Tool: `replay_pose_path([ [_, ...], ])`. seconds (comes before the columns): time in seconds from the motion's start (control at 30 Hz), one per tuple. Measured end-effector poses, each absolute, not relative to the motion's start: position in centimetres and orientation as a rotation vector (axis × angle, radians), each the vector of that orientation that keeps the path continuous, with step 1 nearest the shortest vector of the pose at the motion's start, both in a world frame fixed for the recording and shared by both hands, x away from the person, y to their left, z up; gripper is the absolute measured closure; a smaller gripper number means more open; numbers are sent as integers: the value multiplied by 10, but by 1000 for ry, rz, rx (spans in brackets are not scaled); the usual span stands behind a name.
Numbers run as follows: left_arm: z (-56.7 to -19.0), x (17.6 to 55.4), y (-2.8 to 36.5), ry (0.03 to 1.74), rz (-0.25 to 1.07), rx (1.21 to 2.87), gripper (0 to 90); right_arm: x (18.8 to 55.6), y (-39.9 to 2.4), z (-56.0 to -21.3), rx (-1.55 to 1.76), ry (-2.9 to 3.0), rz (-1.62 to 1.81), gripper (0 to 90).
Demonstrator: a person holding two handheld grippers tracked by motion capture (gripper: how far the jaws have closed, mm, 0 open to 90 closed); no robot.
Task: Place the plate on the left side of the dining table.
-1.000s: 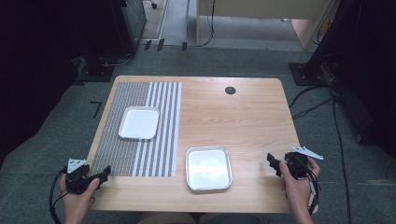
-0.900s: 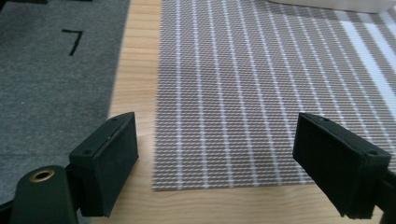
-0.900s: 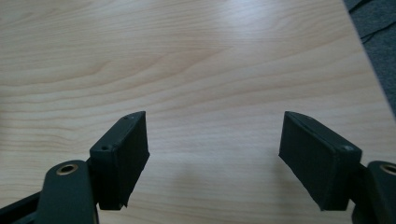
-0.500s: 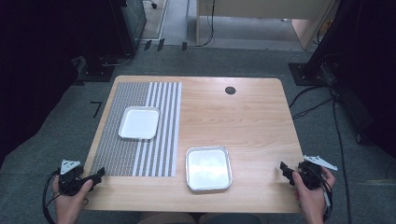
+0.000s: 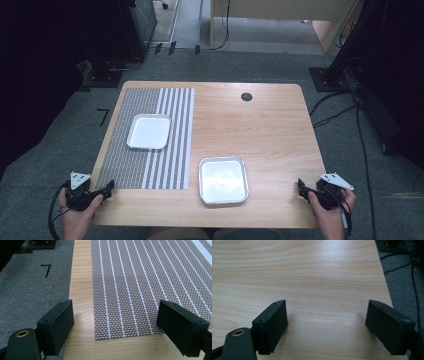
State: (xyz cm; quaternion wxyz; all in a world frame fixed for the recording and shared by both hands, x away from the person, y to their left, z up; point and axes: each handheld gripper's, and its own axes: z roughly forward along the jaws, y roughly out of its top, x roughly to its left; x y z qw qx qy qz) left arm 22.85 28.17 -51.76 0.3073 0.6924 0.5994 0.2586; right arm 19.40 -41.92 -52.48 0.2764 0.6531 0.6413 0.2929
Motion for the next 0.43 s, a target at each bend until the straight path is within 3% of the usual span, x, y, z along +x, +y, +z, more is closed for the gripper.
replay_pose_path([
  [0.43, -517, 228, 282, 1598, 677, 1821, 141, 195, -420, -525, 1775, 1707, 772, 134],
])
